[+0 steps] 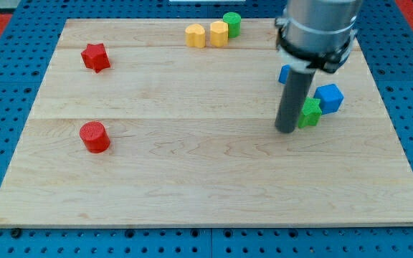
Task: Move the red circle to the left of the blue triangle
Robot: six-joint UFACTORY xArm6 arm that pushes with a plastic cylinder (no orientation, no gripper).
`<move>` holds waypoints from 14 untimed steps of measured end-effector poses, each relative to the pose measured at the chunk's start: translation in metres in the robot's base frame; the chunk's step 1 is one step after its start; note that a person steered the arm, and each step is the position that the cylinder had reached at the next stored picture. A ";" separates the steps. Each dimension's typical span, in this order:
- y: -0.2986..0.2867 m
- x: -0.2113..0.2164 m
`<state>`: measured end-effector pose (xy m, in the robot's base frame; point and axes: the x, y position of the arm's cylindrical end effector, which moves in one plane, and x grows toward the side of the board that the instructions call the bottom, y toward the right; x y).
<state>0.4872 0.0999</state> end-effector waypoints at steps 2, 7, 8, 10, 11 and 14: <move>-0.196 0.072; -0.259 -0.051; -0.221 -0.060; -0.141 -0.098; -0.110 -0.122; -0.110 -0.176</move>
<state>0.3115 -0.0100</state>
